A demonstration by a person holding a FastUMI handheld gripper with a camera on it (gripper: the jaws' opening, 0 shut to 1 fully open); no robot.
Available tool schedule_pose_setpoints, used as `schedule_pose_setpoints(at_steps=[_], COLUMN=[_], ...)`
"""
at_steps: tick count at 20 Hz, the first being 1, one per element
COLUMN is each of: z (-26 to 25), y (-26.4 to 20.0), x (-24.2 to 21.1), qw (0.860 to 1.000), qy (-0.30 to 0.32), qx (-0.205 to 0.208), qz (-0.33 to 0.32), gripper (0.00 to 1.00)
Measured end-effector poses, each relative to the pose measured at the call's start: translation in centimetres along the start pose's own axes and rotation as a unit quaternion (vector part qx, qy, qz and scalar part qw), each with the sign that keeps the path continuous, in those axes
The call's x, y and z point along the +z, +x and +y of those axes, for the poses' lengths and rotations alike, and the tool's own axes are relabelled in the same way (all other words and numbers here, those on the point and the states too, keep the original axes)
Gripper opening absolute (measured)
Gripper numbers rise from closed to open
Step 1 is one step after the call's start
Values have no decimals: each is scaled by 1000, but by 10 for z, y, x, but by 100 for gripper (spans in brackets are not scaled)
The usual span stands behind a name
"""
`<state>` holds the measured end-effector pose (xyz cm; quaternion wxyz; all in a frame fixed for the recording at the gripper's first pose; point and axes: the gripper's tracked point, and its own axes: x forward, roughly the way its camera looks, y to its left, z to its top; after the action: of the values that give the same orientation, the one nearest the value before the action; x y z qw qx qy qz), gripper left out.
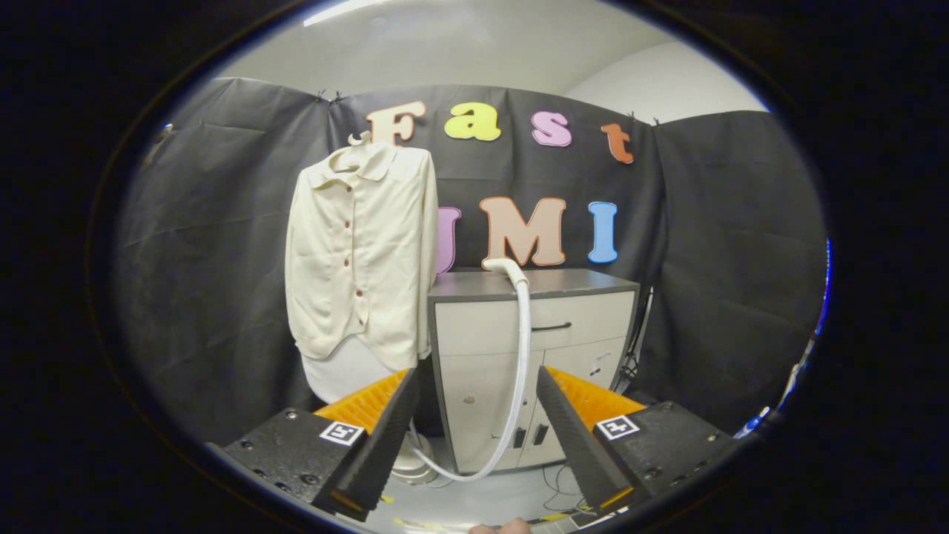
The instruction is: Iron the clothes twice with a garment steamer, once on the left side and once on the right side.
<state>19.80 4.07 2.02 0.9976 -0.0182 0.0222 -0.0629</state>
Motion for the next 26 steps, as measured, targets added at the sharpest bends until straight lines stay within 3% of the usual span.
schedule_pose_setpoints(at_steps=[14, 26], z=[-39, -82], y=[190, 350], x=[28, 54], qw=[999, 999], qy=[-5, 4], qx=[51, 35], qz=[-1, 7], gripper=[98, 98])
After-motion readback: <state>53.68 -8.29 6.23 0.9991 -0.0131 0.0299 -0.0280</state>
